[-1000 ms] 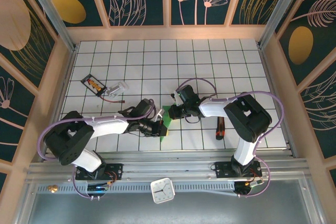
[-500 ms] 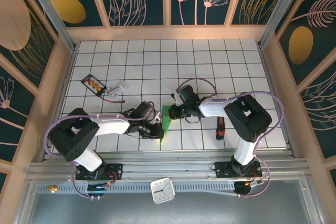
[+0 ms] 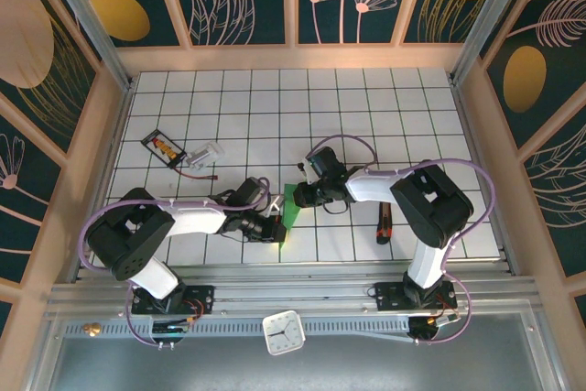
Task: Fold a paper plane with a square sheet of paper (pick it up from the middle)
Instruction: Turn over the paper at the center of the table.
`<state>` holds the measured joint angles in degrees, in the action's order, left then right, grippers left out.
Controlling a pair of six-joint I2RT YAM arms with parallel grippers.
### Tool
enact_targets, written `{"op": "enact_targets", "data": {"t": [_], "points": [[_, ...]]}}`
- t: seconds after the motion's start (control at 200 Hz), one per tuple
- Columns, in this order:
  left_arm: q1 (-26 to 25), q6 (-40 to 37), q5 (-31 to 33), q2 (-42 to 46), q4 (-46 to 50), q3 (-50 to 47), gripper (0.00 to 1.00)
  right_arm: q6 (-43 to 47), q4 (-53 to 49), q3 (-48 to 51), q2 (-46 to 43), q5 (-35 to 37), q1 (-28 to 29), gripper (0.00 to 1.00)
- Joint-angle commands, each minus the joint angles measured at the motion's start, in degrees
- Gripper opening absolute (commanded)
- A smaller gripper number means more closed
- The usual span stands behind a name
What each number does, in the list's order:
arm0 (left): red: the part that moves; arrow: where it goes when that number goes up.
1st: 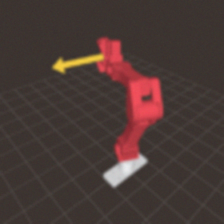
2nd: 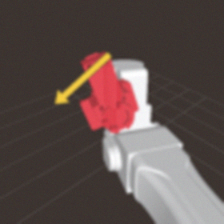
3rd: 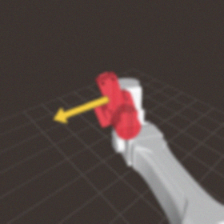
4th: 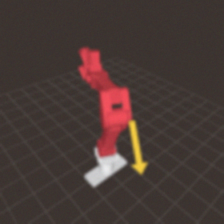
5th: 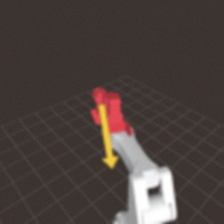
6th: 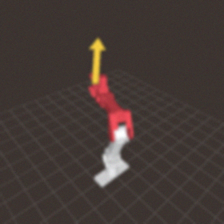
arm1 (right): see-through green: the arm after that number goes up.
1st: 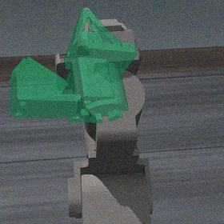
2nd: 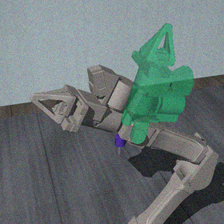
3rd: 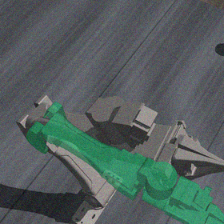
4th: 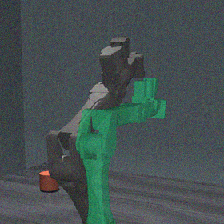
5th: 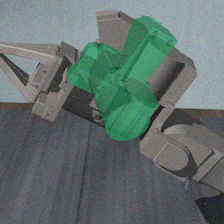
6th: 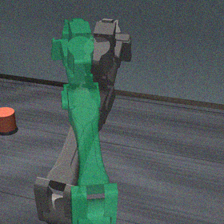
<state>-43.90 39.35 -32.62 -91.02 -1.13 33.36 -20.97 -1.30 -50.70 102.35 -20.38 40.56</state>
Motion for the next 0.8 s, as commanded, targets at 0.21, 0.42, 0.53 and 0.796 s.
{"op": "enact_targets", "data": {"t": [0.21, 0.42, 0.53, 0.796], "points": [[0.2, -0.3, 5.0, -2.1, 5.7, -3.5, 0.0, -1.6, -7.1, -3.9, -6.9, -0.6, -0.9, 0.19], [0.1, -0.4, 4.9, -2.1, 5.3, -3.7, 0.0, -9.9, 0.5, 3.6, -13.0, -7.6, -0.4, 0.14], [0.2, -0.4, 5.0, -1.9, 5.2, -4.0, 0.0, -13.9, 4.2, 8.4, -15.0, -8.2, 1.5, 0.07], [0.1, -0.1, 4.9, -2.0, 4.9, -4.1, 0.0, -20.6, 11.0, 14.0, -13.5, -7.7, 6.9, 0.0]]}}
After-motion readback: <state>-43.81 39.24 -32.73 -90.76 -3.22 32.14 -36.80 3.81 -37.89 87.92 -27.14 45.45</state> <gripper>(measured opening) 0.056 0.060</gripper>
